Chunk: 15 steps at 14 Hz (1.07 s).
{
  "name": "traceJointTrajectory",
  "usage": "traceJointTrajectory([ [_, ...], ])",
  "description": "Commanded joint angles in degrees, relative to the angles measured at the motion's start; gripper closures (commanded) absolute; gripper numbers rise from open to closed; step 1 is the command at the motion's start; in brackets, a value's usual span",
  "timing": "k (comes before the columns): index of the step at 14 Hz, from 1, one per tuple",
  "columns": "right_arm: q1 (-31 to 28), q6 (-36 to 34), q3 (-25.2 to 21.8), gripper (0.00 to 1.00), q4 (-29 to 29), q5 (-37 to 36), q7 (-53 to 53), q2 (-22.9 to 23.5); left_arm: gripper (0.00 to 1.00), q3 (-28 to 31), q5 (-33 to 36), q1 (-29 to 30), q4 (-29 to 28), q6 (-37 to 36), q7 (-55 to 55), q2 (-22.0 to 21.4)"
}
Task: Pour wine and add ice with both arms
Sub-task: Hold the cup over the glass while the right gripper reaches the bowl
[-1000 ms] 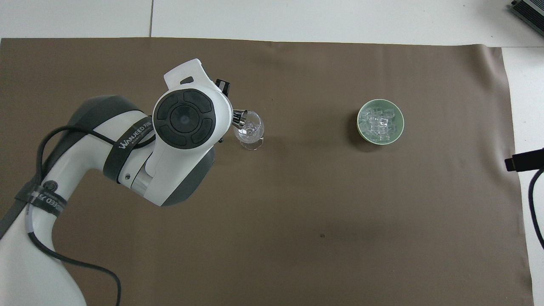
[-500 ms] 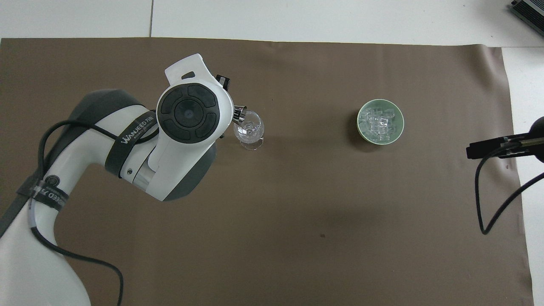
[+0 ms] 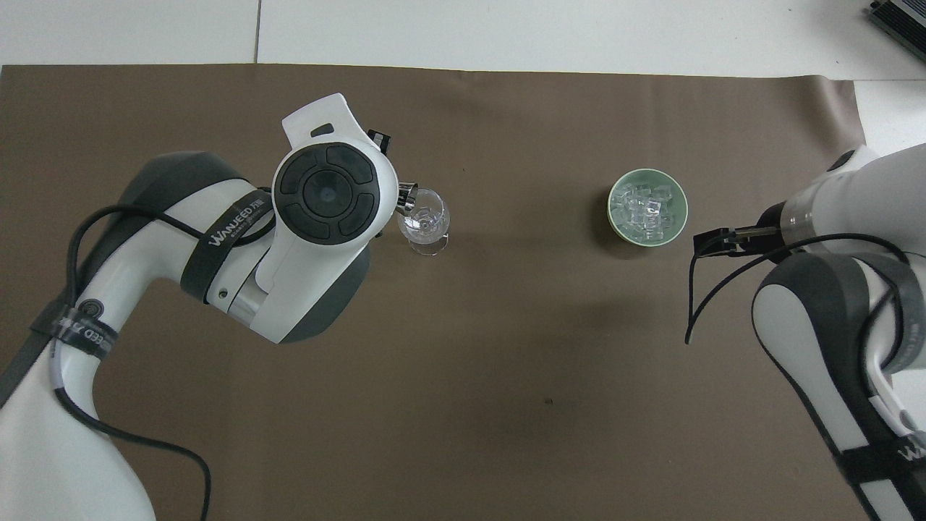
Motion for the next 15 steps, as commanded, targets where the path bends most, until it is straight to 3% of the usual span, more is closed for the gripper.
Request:
traceJointTrajectory([
  [1,1.1,5.0,-0.1,0.00,-0.4,0.5,1.4,3.3,1.00,1.0,2.1,-1.5,2.0,-2.0,-1.5,0.8],
  [15,3.2,20.9,-0.2,0.00,0.0,-0.6,8.3,16.0,1.00,1.0,3.2,-2.2,2.1,-2.3,-2.7,0.9],
])
